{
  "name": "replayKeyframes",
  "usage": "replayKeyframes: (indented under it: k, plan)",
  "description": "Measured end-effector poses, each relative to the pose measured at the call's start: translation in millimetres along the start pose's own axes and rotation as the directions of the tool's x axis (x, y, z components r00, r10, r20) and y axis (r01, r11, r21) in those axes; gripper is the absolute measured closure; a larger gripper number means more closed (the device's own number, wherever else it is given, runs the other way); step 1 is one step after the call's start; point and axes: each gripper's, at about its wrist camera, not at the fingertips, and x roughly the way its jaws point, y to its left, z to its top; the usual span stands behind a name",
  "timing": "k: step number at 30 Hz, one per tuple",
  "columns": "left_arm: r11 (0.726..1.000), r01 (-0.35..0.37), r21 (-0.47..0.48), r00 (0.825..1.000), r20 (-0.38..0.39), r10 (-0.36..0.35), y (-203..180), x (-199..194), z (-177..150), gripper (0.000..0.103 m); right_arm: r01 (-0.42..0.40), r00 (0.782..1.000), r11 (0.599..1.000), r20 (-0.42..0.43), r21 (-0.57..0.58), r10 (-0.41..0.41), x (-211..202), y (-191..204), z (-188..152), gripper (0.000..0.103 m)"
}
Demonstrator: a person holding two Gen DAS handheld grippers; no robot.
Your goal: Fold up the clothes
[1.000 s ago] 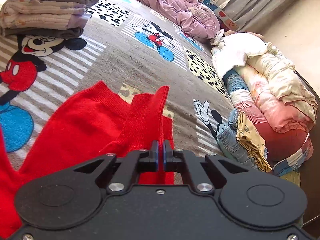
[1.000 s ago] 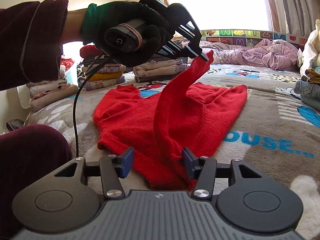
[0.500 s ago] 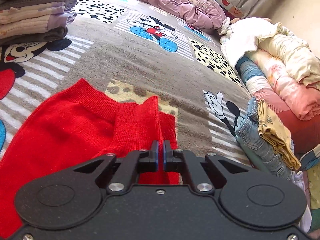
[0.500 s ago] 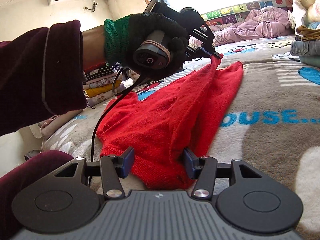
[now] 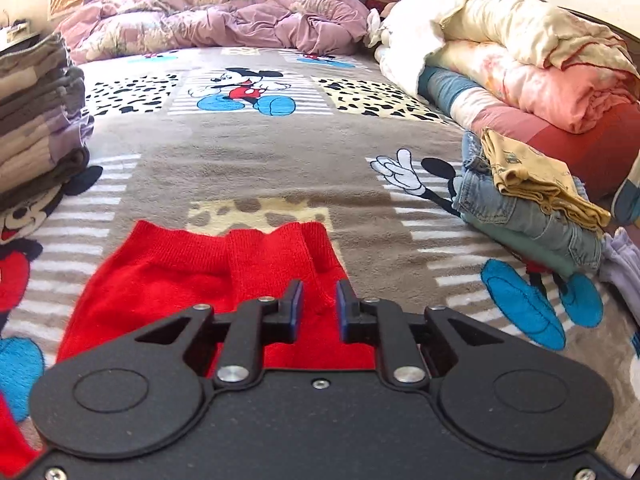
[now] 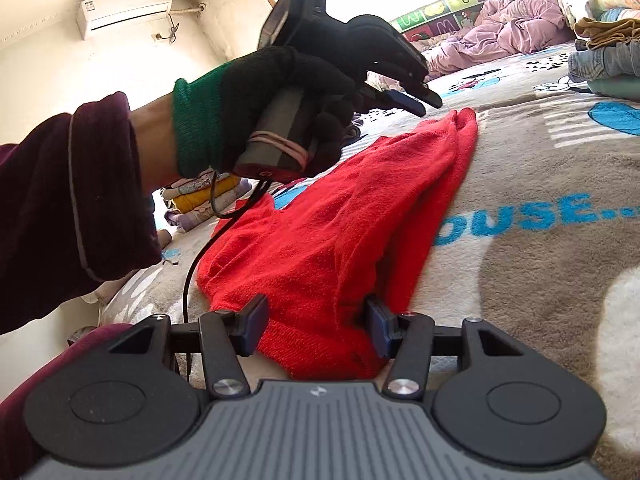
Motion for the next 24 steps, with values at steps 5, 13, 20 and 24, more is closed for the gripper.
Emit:
replayKeyframes:
  k: [5, 13, 20, 24]
  plan:
    - [0.998, 0.013, 0.062, 0.999, -0.033, -0.011, 1, -2, -12, 0.09, -0.009, 1.0, 0.999, 0.009, 0.037, 0.008, -2, -5, 1, 0.051]
    - [0.969, 0.03, 0.244, 0.992, -0.127, 0.001, -20, 36, -32, 0.087, 0.016, 1.0, 1.0, 0.001, -0.004, -0.016, -8, 1, 0, 0.051]
    - [0.969, 0.004, 0.248, 1.0, -0.022, 0.002, -11, -11, -27, 0.084, 0.041, 0.999, 0.998, -0.012, -0.054, -0.042, -15, 8, 1, 0.051]
    - [0.98, 0.018, 0.2, 0.999, 0.026, -0.024, 5, -45, -41, 0.083, 0.15, 0.989, 0.968, 0.05, -0.2, -0.142, -35, 27, 1, 0.055]
